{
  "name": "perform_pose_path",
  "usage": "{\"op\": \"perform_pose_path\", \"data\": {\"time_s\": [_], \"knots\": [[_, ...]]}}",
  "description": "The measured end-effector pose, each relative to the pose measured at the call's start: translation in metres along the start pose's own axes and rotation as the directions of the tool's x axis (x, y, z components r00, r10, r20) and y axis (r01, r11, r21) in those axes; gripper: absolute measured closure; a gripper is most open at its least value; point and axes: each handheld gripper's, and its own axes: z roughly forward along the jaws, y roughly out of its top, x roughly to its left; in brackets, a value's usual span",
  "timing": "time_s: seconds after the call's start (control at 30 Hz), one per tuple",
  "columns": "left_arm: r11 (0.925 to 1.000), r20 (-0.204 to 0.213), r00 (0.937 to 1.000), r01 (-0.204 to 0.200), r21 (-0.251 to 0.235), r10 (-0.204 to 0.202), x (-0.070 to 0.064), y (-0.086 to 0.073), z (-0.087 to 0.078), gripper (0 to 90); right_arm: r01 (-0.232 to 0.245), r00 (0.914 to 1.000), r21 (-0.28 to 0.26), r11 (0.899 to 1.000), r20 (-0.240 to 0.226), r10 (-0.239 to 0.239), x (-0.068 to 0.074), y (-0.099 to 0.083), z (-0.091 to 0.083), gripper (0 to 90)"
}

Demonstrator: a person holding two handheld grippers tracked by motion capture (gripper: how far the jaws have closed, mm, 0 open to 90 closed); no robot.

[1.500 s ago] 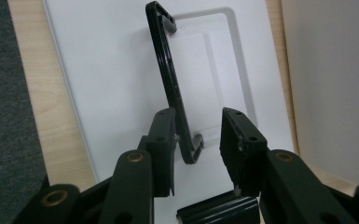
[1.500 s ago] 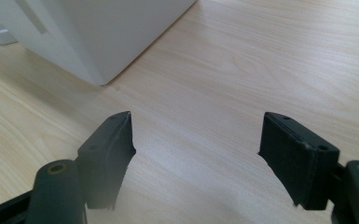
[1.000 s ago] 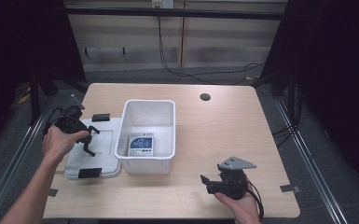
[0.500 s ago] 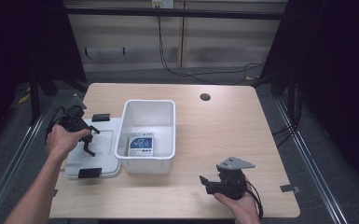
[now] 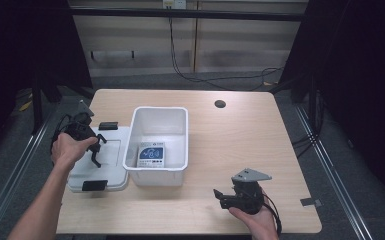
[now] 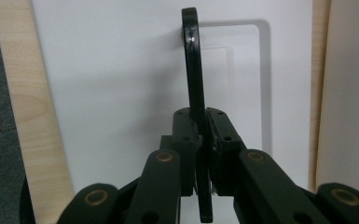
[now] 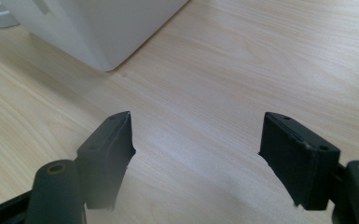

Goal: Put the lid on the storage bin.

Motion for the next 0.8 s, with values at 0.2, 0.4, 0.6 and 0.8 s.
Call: {"op": "perform_pose_path", "data": {"time_s": [0.2, 0.4, 0.6, 0.8], "knots": [[0.9996, -0.027, 0.9995, -0.015, 0.023, 0.016, -0.005, 0.001, -0.001, 84.8, -0.002, 1.0000, 0.008, 1.000, 0.002, 0.002, 0.000, 0.000, 0.001, 25.3], [0.9992, -0.048, 0.9986, -0.022, 0.033, 0.023, -0.008, 0.001, -0.006, 84.8, -0.001, 1.0000, 0.015, 1.000, 0.002, 0.001, 0.001, -0.001, 0.002, 25.3], [0.9991, -0.058, 0.9981, -0.021, 0.037, 0.023, -0.009, 0.002, -0.018, 84.9, -0.005, 1.0000, 0.018, 1.000, 0.004, 0.005, 0.000, -0.001, 0.002, 25.3], [0.9973, -0.059, 0.9975, -0.035, 0.064, 0.039, -0.010, 0.002, -0.030, 84.9, -0.009, 1.0000, 0.020, 1.000, 0.005, 0.008, 0.000, -0.001, 0.001, 25.3]]}}
